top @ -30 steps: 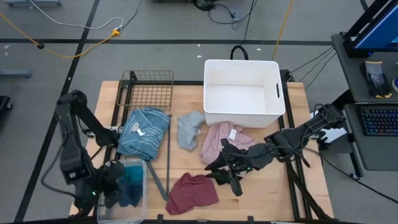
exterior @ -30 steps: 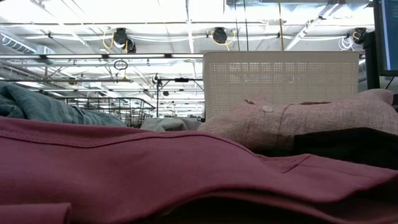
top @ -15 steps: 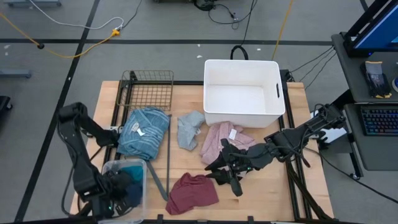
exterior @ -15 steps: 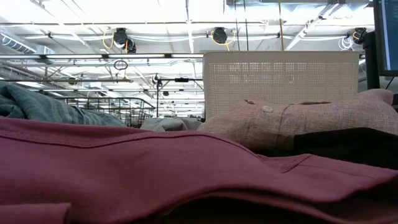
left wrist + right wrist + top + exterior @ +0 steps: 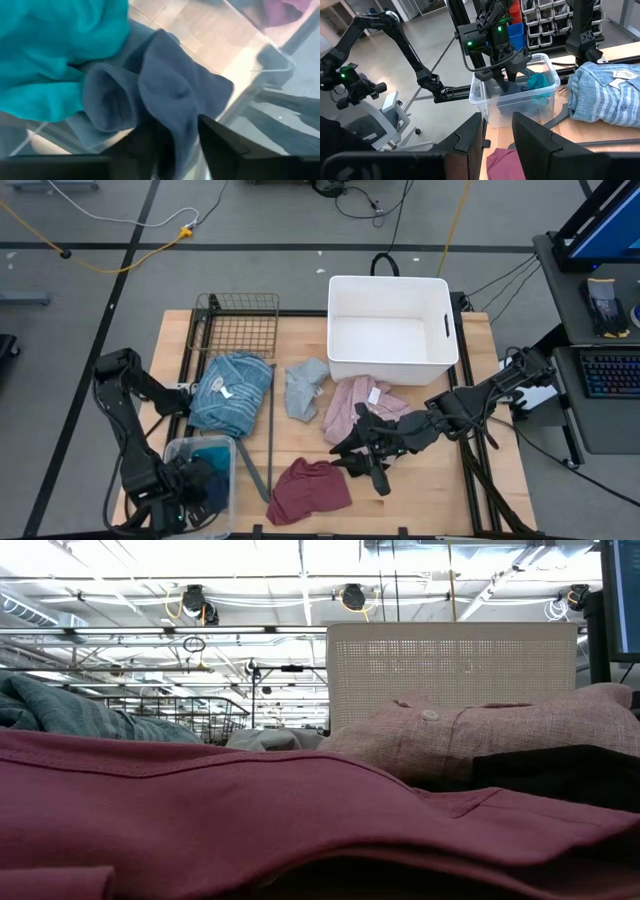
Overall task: Pick & Place Cloths
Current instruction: Put the dark blue sock into the transparent bin, then put the pink shorts into the black wire basket
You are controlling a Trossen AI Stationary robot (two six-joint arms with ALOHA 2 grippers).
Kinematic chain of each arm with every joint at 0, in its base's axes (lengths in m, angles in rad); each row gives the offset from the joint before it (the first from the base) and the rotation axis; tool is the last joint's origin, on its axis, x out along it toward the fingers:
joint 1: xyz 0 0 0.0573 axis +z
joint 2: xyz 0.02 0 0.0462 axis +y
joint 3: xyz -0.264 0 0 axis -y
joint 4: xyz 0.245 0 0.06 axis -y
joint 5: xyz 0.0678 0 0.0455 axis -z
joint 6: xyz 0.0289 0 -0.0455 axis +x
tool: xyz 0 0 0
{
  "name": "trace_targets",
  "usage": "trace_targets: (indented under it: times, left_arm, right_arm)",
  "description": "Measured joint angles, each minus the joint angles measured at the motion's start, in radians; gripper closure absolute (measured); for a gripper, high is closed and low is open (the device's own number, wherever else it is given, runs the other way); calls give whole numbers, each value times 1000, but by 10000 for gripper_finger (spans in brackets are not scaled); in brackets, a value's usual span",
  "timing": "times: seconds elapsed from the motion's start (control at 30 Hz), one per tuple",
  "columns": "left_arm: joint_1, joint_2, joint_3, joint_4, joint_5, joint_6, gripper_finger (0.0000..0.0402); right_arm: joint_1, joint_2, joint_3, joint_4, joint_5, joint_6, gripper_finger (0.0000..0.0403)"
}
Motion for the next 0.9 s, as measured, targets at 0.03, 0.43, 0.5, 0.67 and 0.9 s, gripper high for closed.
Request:
trace_targets:
  times: [0.03,0.43,0.5,0.67,0.9]
  left_arm:
    - [0,0,0,10,0,0,237]
    - [0,-107,0,133,109,2,104]
    - [0,-140,0,160,105,3,98]
    - [0,-217,0,194,75,-16,95]
    - [0,-301,0,195,-97,-22,98]
  right_arm:
    - [0,0,0,-2,0,-8,303]
    - [-15,-2,-67,-5,-59,-59,303]
    - [-21,-2,-85,-4,-118,-95,303]
    - [-19,-2,-120,-5,-203,-225,303]
    - [-15,-1,-159,-5,-237,-248,303]
